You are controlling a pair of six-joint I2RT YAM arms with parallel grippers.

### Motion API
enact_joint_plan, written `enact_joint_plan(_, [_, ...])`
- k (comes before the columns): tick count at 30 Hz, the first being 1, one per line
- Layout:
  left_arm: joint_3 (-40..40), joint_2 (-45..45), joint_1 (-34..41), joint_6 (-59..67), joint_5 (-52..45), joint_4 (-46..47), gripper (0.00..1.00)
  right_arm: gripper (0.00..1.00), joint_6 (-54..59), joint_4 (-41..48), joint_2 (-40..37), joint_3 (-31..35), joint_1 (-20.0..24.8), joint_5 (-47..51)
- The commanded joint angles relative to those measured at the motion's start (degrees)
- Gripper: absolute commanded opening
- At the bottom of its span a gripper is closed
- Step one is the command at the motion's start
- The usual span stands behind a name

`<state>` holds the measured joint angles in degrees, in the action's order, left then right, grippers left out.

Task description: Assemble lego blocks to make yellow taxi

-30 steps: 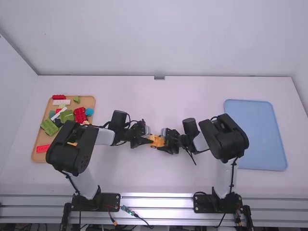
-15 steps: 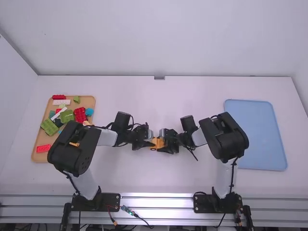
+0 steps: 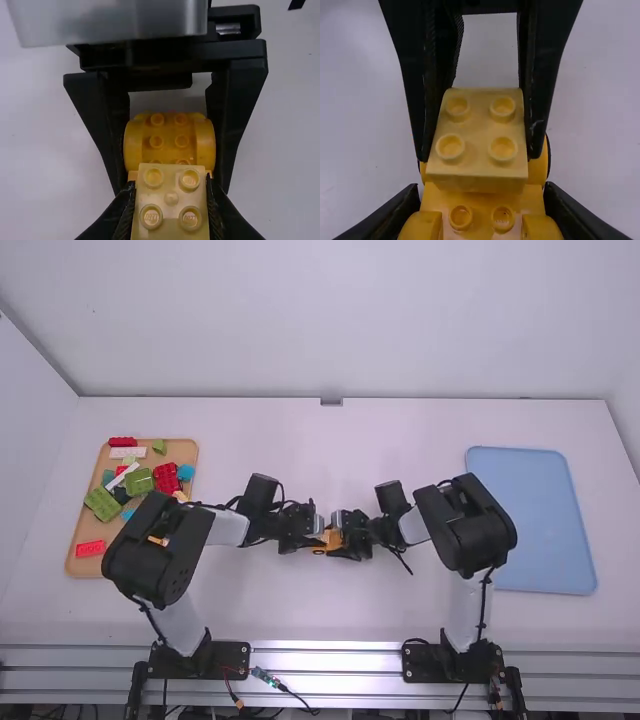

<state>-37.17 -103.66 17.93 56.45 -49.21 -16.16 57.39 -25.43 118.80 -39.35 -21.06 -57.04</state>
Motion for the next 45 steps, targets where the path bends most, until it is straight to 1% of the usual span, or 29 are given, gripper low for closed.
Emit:
enact_joint_plan(1, [0.1, 0.6, 0.3, 0.4, 1.3, 0.5, 0.02, 0.54, 0.3, 0.0, 0.9, 0.4, 0.1, -1.3])
enact_joint_plan(8, [0.1, 0.6, 0.1, -1.6, 3.4, 0.1, 0.01, 0.54, 0.8, -0.2, 0.9, 0.8, 0.1, -1.2])
enact_joint_plan(11, [0.1, 0.6, 0.1, -1.5, 3.4, 0.4, 0.03, 0.55, 0.9, 0.0, 0.9, 0.7, 0.1, -1.2])
enact_joint_plan(13, [0.1, 0.6, 0.1, -1.5, 3.4, 0.4, 0.23, 0.55, 1.0, 0.0, 0.9, 0.7, 0.1, -1.2])
enact_joint_plan(14, [0.1, 0.6, 0.1, -1.5, 3.4, 0.4, 0.28, 0.55, 1.0, 0.0, 0.9, 0.8, 0.1, -1.2])
enact_joint_plan(15, [0.1, 0.6, 0.1, -1.6, 3.4, 0.4, 0.4, 0.55, 1.0, 0.0, 0.9, 0.8, 0.1, -1.2])
enact_joint_plan(16, [0.1, 0.6, 0.1, -1.6, 3.4, 0.2, 0.6, 0.55, 1.0, 0.0, 0.9, 0.8, 0.1, -1.2])
enact_joint_plan(18, [0.1, 0.6, 0.1, -1.6, 2.9, -0.2, 0.73, 0.55, 1.0, 0.0, 0.9, 0.7, 0.1, -1.2])
enact_joint_plan(20, [0.1, 0.8, 0.1, -1.6, 1.6, -0.9, 0.79, 0.55, 0.9, 0.0, 0.9, 0.8, 0.1, -1.2])
enact_joint_plan(25, [0.1, 4.5, 0.0, -4.3, 1.4, -1.2, 0.79, 0.56, -0.2, 0.0, 0.9, 0.8, 0.1, -0.1])
enact_joint_plan(26, [0.1, 5.7, 0.0, -4.8, 1.7, -1.2, 0.76, 0.56, -0.1, 0.0, 0.9, 0.8, 0.1, 0.0])
enact_joint_plan(28, [0.1, 7.3, 0.1, -4.5, 1.7, -0.3, 0.64, 0.55, -0.1, 0.0, 0.9, 0.8, 0.1, -0.2])
enact_joint_plan(29, [0.1, 7.8, 0.1, -4.5, 1.7, 0.0, 0.57, 0.55, -0.1, 0.0, 0.9, 0.8, 0.1, -0.2])
enact_joint_plan(30, [0.1, 8.7, 0.1, -4.5, 1.7, 0.9, 0.26, 0.55, -0.1, 0.0, 0.9, 0.8, 0.1, -0.2])
enact_joint_plan(31, [0.1, 8.9, 0.1, -4.6, 1.7, 1.2, 0.02, 0.55, -0.1, 0.0, 0.9, 0.8, 0.1, -0.1])
enact_joint_plan(36, [0.1, 7.7, 0.1, -4.1, 1.7, 3.1, 0.02, 0.55, -0.1, 0.0, 0.9, 0.7, 0.1, -0.2])
enact_joint_plan(45, [0.1, 1.3, 0.1, -4.3, 0.2, 0.7, 0.02, 0.55, -0.5, -0.1, 0.9, 0.7, 0.2, -0.1])
